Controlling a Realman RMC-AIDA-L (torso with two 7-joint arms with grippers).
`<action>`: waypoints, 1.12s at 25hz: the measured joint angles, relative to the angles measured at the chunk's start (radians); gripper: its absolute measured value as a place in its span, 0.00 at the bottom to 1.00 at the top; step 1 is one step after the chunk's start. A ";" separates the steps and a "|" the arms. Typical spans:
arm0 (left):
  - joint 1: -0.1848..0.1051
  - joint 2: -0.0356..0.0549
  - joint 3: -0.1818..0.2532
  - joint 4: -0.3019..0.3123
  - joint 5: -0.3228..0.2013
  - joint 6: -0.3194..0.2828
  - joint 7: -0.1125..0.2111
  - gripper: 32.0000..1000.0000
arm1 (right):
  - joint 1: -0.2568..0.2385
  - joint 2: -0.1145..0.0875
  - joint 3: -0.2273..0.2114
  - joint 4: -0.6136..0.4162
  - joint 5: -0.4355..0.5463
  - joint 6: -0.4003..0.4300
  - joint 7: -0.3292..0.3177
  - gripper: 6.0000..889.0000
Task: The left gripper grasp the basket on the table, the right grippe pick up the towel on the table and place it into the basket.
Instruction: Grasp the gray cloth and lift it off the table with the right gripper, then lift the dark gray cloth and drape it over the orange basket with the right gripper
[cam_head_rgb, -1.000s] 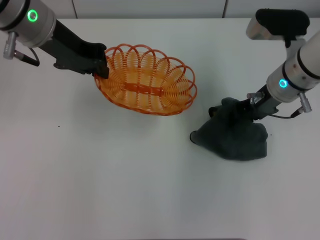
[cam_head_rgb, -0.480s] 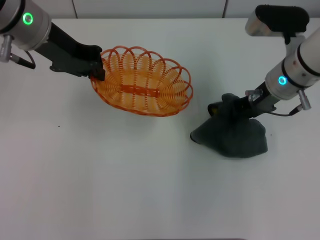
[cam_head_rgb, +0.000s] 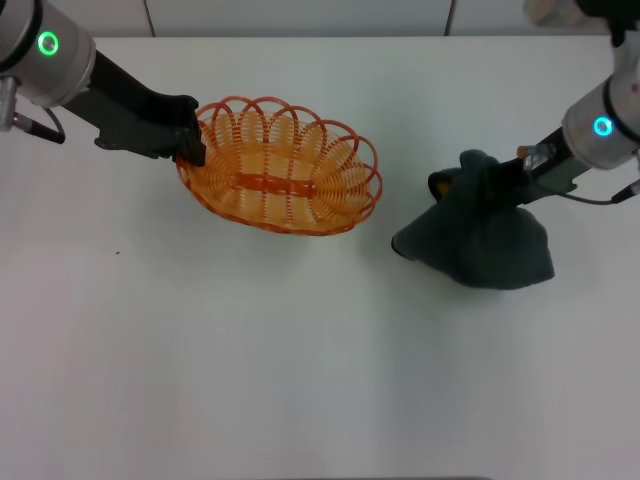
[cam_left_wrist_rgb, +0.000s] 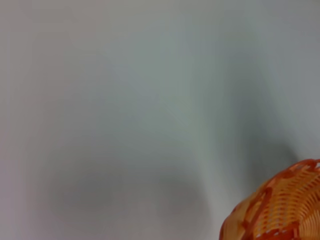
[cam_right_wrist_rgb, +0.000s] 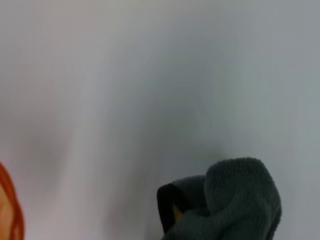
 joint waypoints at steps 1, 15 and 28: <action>0.001 0.0000 -0.003 0.000 -0.002 0.000 0.000 0.06 | -0.011 0.000 -0.001 -0.033 0.001 0.013 0.006 0.17; 0.008 0.0022 -0.013 -0.025 0.001 0.014 0.006 0.06 | -0.087 -0.001 0.037 -0.348 0.065 0.171 0.038 0.16; 0.004 0.0038 -0.013 -0.026 0.004 0.018 0.006 0.06 | -0.048 -0.004 0.050 -0.513 0.216 0.219 0.031 0.16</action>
